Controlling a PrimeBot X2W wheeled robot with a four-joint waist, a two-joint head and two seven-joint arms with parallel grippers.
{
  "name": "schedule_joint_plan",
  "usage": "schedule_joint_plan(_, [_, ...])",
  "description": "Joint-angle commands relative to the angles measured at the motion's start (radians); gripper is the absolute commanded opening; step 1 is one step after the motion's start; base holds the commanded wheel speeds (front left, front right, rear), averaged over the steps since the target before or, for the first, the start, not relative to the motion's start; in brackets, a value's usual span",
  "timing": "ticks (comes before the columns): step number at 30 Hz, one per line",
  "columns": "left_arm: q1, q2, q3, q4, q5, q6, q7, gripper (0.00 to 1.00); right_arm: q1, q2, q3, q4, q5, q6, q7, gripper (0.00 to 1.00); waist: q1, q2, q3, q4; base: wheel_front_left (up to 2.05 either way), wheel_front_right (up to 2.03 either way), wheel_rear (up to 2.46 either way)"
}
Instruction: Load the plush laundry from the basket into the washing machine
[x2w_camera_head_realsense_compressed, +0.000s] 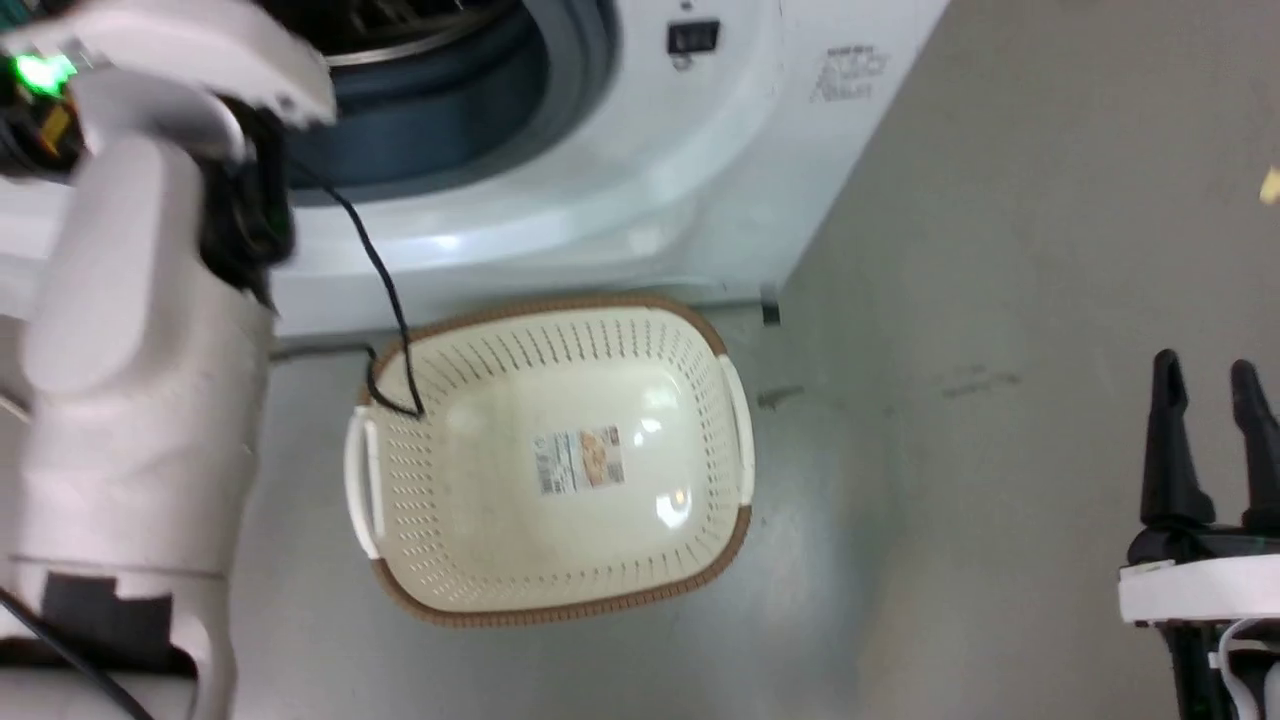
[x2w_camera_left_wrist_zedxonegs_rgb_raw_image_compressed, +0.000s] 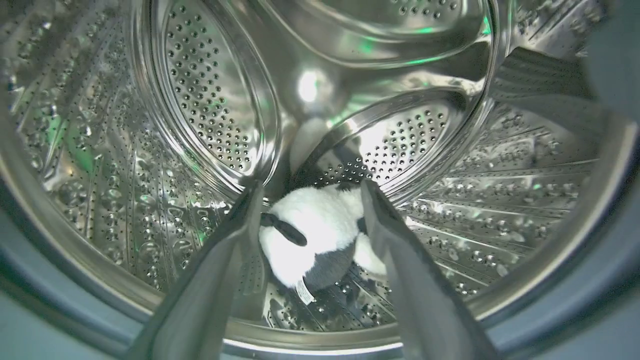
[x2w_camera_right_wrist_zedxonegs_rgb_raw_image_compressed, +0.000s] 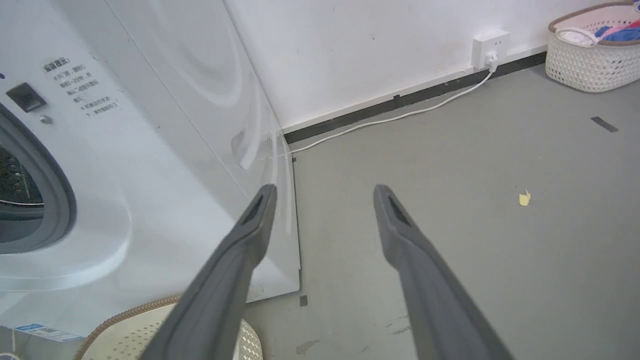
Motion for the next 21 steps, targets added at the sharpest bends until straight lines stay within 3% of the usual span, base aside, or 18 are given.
schedule_joint_plan(1, [0.025,-0.003,-0.005,0.001,-0.003,-0.006,-0.009,1.00,0.010,0.005,0.003,0.005,-0.006,-0.001,0.004,1.00,0.0001,0.0000,-0.053,0.026,0.00,0.00,0.00])
schedule_joint_plan(12, [0.263,-0.025,-0.047,-0.073,-0.013,0.003,-0.001,1.00,0.052,0.020,0.026,0.042,-0.029,-0.001,0.015,1.00,0.0001,0.0000,-0.243,0.050,0.00,0.00,0.00])
schedule_joint_plan(21, [0.447,0.002,-0.104,-0.185,0.016,0.021,0.032,1.00,0.092,0.023,0.064,0.077,-0.049,-0.001,0.012,1.00,0.0001,0.0000,-0.368,0.058,0.00,0.00,0.00])
